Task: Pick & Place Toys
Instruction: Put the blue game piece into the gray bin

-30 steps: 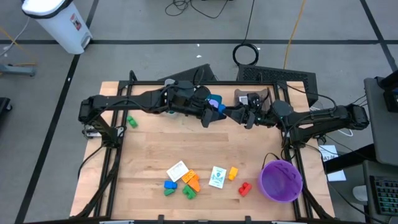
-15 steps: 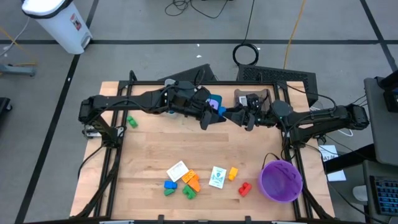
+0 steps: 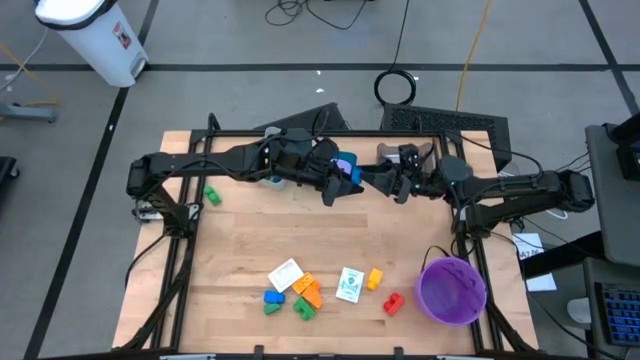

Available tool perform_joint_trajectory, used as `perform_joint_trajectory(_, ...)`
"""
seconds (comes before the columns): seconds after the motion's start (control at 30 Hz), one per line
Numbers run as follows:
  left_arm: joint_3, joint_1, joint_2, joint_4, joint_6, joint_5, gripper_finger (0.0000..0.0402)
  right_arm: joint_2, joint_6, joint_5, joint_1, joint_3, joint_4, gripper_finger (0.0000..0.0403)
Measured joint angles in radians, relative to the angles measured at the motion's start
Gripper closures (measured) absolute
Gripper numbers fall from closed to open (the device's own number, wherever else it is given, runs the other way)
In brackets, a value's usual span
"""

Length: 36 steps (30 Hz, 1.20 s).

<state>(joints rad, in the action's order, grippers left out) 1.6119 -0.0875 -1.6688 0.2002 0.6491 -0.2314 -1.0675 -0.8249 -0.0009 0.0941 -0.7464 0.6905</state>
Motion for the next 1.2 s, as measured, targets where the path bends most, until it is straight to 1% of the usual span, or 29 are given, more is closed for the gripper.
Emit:
perform_joint_trajectory(0.2, 0.000, -0.001, 0.000, -0.017, -0.012, -0.004, 0.0236, 0.010, 0.000, -0.037, 0.029, 0.000, 0.007, 0.0179)
perform_joint_trajectory(0.33, 0.002, -0.022, 0.027, -0.023, -0.032, -0.025, 0.0235, 0.029, 0.007, -0.031, 0.060, 0.000, 0.003, 0.0179)
perform_joint_trajectory(0.47, 0.003, -0.057, 0.078, 0.026, -0.068, -0.037, 0.0235, 0.048, 0.003, -0.052, 0.099, 0.001, -0.006, 0.0181)
perform_joint_trajectory(0.57, 0.002, -0.088, 0.121, 0.123, -0.106, -0.003, 0.0234, 0.058, 0.003, -0.053, 0.119, 0.000, -0.034, 0.0181)
perform_joint_trajectory(0.67, 0.002, -0.117, 0.168, 0.269, -0.151, 0.062, 0.0234, 0.063, 0.003, -0.053, 0.132, 0.000, -0.068, 0.0181)
perform_joint_trajectory(0.77, 0.002, -0.143, 0.195, 0.435, -0.193, 0.148, 0.0234, 0.064, 0.008, -0.054, 0.130, 0.000, -0.104, 0.0181)
perform_joint_trajectory(0.93, 0.002, -0.202, 0.197, 0.715, -0.256, 0.291, 0.0234, 0.064, 0.064, -0.055, 0.129, 0.000, -0.193, 0.0181)
perform_joint_trajectory(1.0, 0.002, -0.237, 0.177, 0.788, -0.278, 0.336, 0.0234, 0.063, 0.081, -0.056, 0.129, 0.000, -0.234, 0.0181)
perform_joint_trajectory(1.1, 0.000, -0.308, 0.134, 0.873, -0.301, 0.340, 0.0234, 0.064, 0.114, -0.055, 0.129, 0.000, -0.297, 0.0182)
perform_joint_trajectory(1.2, 0.000, -0.370, 0.089, 0.901, -0.308, 0.328, 0.0234, 0.063, 0.175, -0.053, 0.130, 0.000, -0.362, 0.0184)
